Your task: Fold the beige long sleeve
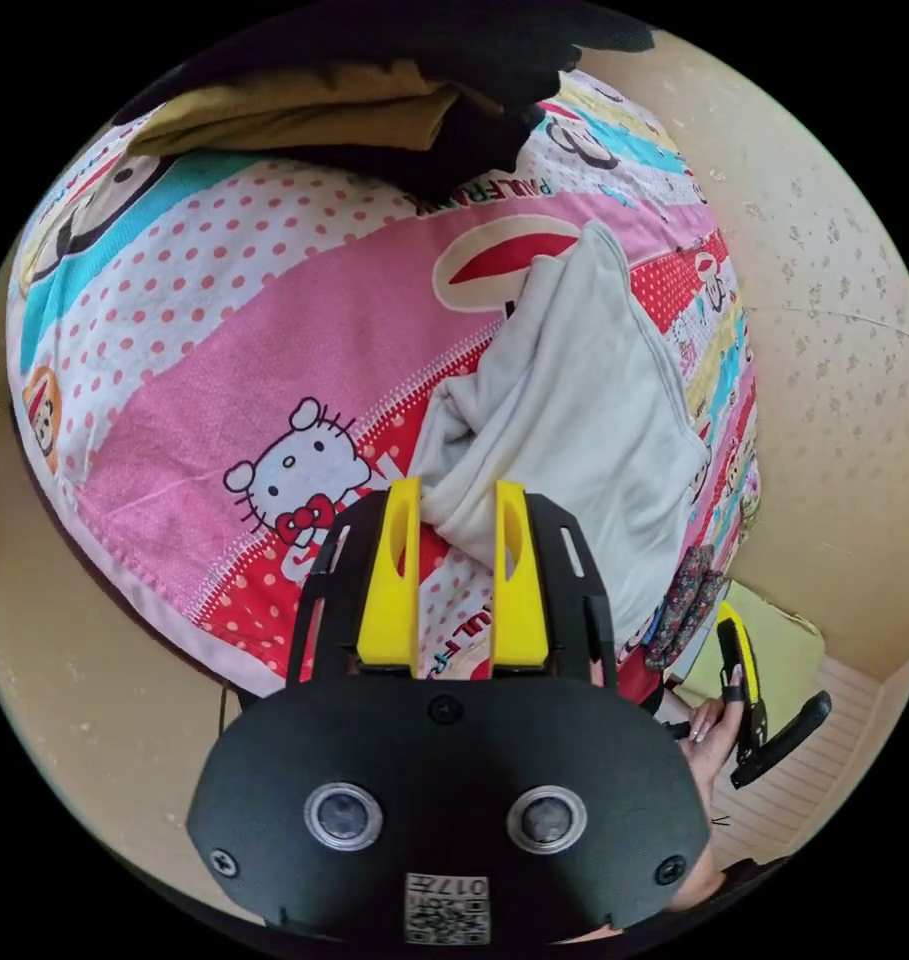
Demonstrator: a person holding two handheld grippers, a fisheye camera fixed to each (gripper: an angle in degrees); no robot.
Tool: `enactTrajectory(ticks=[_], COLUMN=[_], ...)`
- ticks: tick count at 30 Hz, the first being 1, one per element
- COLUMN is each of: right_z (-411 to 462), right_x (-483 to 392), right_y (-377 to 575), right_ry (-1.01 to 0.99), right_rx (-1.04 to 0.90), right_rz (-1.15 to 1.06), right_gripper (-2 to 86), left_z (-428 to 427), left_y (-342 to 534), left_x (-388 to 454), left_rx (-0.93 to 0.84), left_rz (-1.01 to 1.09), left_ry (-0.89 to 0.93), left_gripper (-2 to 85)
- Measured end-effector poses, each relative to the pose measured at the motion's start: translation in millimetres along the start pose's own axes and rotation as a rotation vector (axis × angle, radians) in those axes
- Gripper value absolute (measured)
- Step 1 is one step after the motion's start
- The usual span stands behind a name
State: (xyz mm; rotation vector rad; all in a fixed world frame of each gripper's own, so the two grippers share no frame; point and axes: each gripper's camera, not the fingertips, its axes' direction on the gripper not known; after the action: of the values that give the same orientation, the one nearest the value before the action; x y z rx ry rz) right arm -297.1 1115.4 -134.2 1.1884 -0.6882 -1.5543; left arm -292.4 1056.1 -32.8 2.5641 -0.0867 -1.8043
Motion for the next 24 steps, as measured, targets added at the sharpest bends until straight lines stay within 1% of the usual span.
enactTrajectory(ticks=[1, 2, 3, 4, 6, 7, 9, 13, 15, 17, 18, 19, 20, 21, 22, 24], right_z=[4, 19, 42, 56, 121, 133, 148, 157, 160, 164, 167, 168, 170, 167, 162, 141], right_x=[-7, -20, -32, -37, -55, -57, -60, -59, -50, -38, -26, -19, -5, 4, 6, 4], right_y=[-5, -13, -20, -22, -24, -24, -21, -21, -21, -24, -26, -26, -25, -22, -20, -13], right_ry=[-0.052, -0.165, -0.221, -0.219, -0.192, -0.194, -0.177, -0.181, -0.214, -0.266, -0.319, -0.349, -0.412, -0.454, -0.471, -0.503], right_rx=[-0.009, -0.061, -0.137, -0.188, -0.445, -0.472, -0.409, -0.404, -0.418, -0.447, -0.475, -0.487, -0.5, -0.472, -0.438, -0.308], right_rz=[-0.04, -0.124, -0.163, -0.169, -0.193, -0.184, -0.16, -0.149, -0.079, -0.013, 0.067, 0.116, 0.211, 0.271, 0.282, 0.246], right_gripper=[1.4, 1.1, 1.0, 0.9, 0.8, 0.8, 0.6, 0.7, 0.9, 1.4, 1.8, 2.1, 2.8, 4.6, 5.4, 9.2], left_z=[7, 12, 14, 17, 24, 30, 36, 36, 31, 19, 15, 4, -9, -17, -31, -48], left_y=[-7, -13, -16, -23, -32, -37, -42, -40, -38, -38, -39, -42, -45, -45, -43, -40], left_x=[8, 17, 21, 28, 40, 47, 53, 53, 44, 29, 25, 16, 5, -2, -13, -26], left_rx=[-0.024, -0.04, -0.048, -0.071, -0.108, -0.128, -0.141, -0.071, -0.028, -0.002, -0.007, -0.022, -0.023, -0.01, 0.023, 0.05], left_rz=[0.045, 0.103, 0.13, 0.177, 0.234, 0.266, 0.291, 0.28, 0.244, 0.213, 0.225, 0.241, 0.236, 0.233, 0.237, 0.266], left_ry=[-0.044, -0.085, -0.109, -0.157, -0.223, -0.265, -0.302, -0.334, -0.3, -0.225, -0.205, -0.157, -0.101, -0.071, -0.013, 0.053], left_gripper=[11.0, 10.7, 10.6, 10.5, 10.2, 10.0, 9.8, 9.7, 9.4, 8.7, 8.4, 8.0, 7.3, 7.0, 6.8, 6.5])
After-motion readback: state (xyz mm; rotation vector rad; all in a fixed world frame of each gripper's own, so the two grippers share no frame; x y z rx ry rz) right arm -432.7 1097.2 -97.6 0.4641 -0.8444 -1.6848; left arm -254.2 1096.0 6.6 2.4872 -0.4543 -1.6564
